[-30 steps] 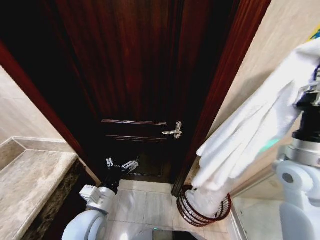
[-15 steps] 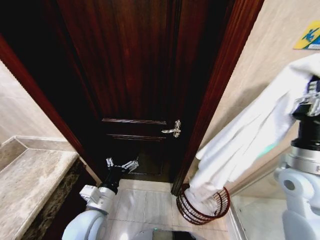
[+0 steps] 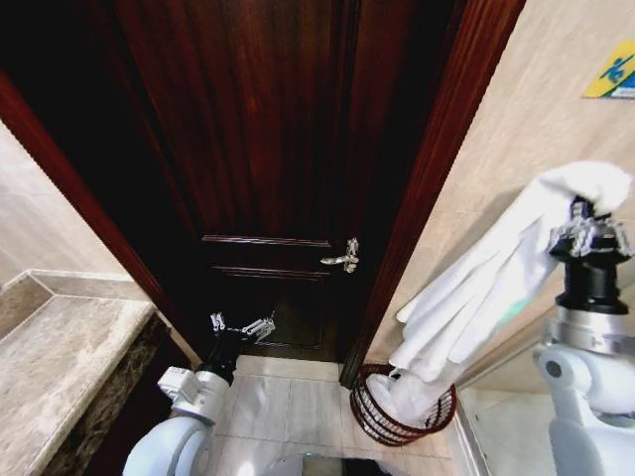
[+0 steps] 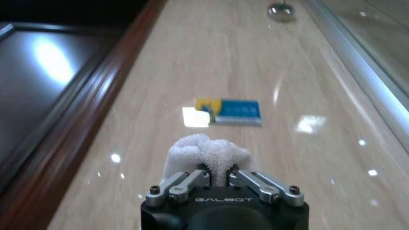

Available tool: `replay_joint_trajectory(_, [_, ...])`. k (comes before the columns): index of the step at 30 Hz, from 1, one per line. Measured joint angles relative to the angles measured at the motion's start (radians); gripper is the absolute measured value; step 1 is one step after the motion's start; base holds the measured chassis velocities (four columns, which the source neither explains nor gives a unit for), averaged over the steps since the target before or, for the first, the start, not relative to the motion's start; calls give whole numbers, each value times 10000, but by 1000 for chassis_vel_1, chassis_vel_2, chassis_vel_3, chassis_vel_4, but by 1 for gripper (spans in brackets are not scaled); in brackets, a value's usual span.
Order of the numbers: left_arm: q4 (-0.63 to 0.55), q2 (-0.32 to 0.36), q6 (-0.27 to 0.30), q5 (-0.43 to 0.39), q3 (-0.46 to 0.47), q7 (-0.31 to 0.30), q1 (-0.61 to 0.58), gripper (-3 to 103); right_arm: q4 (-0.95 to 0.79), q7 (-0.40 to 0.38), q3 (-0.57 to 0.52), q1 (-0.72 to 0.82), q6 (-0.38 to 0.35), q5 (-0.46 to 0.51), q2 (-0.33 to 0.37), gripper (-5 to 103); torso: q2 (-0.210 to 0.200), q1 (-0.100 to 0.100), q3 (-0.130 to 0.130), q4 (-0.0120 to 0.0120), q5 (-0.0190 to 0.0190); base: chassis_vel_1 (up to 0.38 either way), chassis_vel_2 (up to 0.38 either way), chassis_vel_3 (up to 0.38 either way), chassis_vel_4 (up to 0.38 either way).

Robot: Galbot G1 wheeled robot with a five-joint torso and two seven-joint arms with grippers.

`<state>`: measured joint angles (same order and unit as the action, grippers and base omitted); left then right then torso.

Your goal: Discard the used towel into the hamper.

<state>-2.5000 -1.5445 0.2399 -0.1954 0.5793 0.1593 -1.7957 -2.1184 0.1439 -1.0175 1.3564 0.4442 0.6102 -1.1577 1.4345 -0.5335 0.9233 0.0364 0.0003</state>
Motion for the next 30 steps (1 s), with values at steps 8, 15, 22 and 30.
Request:
replay_joint_trajectory(8, [0, 0, 0, -1, 0, 0, 0, 100, 309, 57, 373, 487, 479, -425, -647, 12, 0, 0, -1, 0, -4, 0, 0, 0, 0])
replay_joint_trajectory(15, [0, 0, 0, 0, 0, 0, 0, 100, 614, 35, 733, 749, 940, -811, -1247, 12, 0, 0, 0, 1, -3, 0, 0, 0, 0])
replay_joint_trajectory(22, [0, 0, 0, -1, 0, 0, 0, 100, 1153, -12, 922, 1025, 1357, -1023, -1611, 12, 0, 1, -1, 1, -3, 0, 0, 0, 0])
replay_joint_trajectory(30, [0, 0, 0, 0, 0, 0, 0, 100, 1678, -46, 1076, 1163, 1649, -1271, -1943, 12, 0, 1, -1, 0, -4, 0, 0, 0, 0])
